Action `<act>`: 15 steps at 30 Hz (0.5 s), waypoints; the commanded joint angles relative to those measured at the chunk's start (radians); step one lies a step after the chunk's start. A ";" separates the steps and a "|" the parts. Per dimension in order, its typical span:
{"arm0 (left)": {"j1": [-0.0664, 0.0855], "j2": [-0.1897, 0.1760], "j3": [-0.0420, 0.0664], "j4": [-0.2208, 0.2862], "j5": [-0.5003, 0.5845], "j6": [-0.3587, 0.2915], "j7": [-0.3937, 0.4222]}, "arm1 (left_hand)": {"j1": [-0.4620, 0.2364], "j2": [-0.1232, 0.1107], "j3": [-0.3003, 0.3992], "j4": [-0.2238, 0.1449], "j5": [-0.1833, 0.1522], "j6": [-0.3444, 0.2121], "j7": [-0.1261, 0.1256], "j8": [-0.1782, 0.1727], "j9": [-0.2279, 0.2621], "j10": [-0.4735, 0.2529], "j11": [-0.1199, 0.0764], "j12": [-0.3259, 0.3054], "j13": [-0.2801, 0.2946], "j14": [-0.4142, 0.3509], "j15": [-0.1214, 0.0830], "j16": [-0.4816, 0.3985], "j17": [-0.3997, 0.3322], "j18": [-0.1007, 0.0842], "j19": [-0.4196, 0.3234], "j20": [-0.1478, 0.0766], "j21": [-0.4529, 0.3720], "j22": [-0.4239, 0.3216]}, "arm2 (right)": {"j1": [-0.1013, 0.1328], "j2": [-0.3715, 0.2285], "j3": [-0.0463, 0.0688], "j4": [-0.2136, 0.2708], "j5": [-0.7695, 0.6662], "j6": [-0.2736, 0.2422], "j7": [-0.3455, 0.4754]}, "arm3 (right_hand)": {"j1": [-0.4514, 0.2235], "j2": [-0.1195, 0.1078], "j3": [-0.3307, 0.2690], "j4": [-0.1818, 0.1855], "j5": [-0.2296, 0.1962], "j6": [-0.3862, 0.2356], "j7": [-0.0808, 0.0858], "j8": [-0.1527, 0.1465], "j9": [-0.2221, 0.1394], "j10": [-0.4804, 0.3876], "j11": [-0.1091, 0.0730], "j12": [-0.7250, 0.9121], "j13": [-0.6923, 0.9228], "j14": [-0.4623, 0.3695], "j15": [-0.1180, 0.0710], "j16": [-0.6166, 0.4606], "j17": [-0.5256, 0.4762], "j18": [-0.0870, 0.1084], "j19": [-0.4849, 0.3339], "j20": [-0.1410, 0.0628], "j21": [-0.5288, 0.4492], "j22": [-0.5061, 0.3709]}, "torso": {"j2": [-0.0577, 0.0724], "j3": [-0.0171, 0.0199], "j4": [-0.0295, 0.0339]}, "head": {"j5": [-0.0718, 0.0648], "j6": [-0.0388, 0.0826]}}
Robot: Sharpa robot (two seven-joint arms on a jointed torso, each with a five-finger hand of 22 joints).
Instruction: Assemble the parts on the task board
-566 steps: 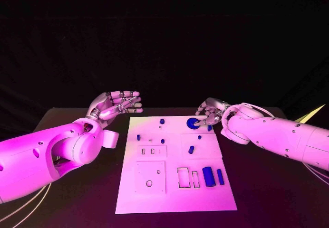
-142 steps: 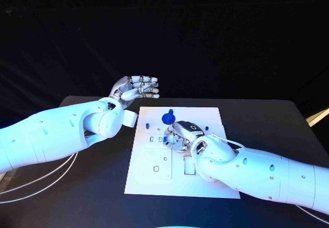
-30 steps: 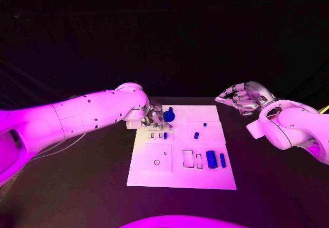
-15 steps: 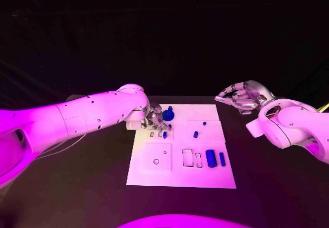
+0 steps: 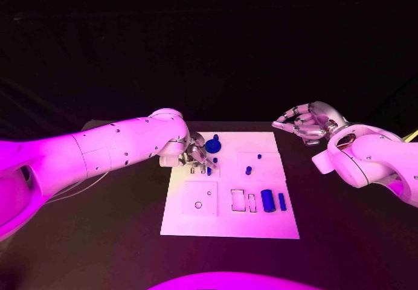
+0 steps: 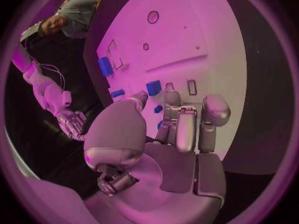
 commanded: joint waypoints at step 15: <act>-0.003 0.004 -0.004 0.008 0.027 -0.013 0.003 | 0.016 0.016 -0.012 -0.001 0.000 -0.006 -0.002 0.013 0.019 0.001 -0.003 0.010 0.006 0.026 -0.007 0.016 0.117 0.006 -0.003 0.000 0.017 0.016 | 0.000 0.007 0.000 -0.005 -0.017 0.008 -0.004 | -0.013 0.010 -0.036 0.002 -0.009 -0.011 -0.002 0.016 0.017 -0.007 -0.007 -0.006 0.055 0.093 -0.004 -0.015 0.192 0.020 0.003 -0.006 -0.012 0.119 | 0.000 0.0004 -0.0010 | 0.006 -0.002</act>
